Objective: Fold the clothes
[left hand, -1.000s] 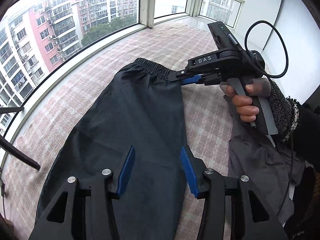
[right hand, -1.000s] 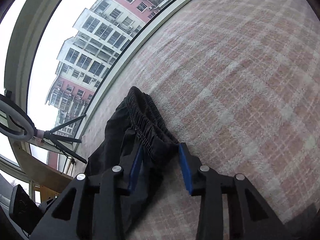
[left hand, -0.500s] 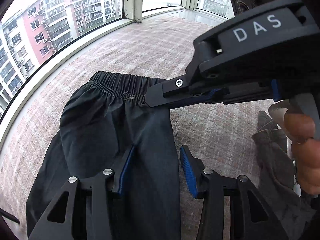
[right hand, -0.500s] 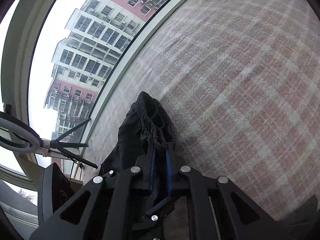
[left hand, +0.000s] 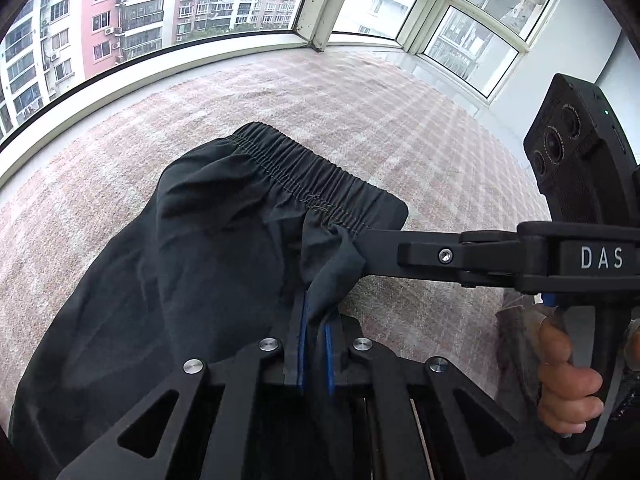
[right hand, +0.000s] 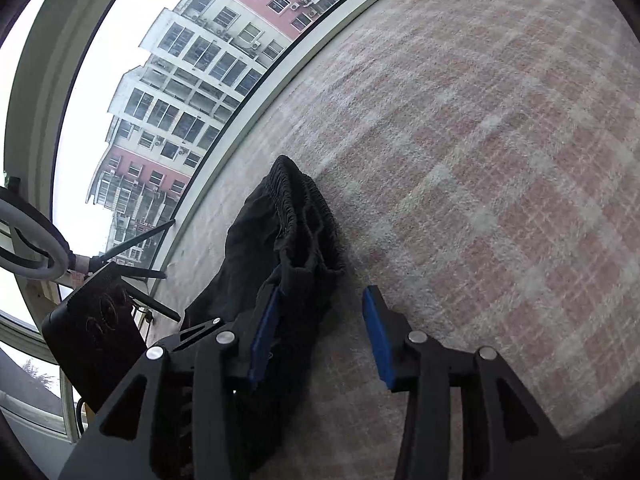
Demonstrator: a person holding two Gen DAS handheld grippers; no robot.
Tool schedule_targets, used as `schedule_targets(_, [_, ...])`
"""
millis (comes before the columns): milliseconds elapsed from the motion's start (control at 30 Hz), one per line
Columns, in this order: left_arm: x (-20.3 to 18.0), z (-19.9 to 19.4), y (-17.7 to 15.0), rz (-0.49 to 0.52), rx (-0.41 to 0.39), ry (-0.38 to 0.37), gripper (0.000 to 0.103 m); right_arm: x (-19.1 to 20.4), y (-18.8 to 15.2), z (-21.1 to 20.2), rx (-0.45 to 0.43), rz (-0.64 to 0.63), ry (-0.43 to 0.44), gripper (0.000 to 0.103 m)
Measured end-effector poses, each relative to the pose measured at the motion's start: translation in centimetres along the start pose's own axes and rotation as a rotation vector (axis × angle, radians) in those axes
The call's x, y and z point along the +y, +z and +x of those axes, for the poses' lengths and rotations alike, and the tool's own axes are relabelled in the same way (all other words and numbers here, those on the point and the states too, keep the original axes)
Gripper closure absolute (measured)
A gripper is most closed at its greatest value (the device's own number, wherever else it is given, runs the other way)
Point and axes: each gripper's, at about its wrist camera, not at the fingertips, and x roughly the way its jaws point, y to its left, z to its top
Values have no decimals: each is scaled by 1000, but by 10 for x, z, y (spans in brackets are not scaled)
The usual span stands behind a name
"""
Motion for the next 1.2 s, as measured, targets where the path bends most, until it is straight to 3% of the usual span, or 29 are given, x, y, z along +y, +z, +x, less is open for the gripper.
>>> schedule_targets(200, [2,1,-2,-23,-13,-28,97,6,4,19,-75,-16,56,48])
schedule_targets(333, [8,0,-4,-43,-12,-50,96,-1,0,27,-46,62,185,48])
schedule_targets(467, [8,-2,-8,-32,1,-51,94,4,-1,28,-63,27,166,48])
schedule_targets(533, [16,-10,-8,-49,42,-55,92,4,0,31,-67,22,152,56])
schedule_targets(600, [24,-28,-20,-112,64,-102,89,-2,0,36,-54,37,148,85])
schedule_targets(667, [33,-67,-49,-156,41,-134,84,-13,1,39,-54,80,169,91])
schedule_targets(733, [42,-110,-86,-184,23,-105,75,-16,2,36,-67,107,170,92])
schedule_targets(800, [57,-155,-132,-230,20,-52,75,-13,2,26,-89,96,164,93])
schedule_targets(967, [104,-259,-251,-455,1,220,75,-2,6,-27,-169,54,202,94])
schedule_targets(1100, [127,-338,-346,-681,-23,386,75,-4,13,-67,-240,29,124,94])
schedule_targets(1200, [128,-377,-391,-761,-62,477,75,-22,22,-99,-325,102,62,94])
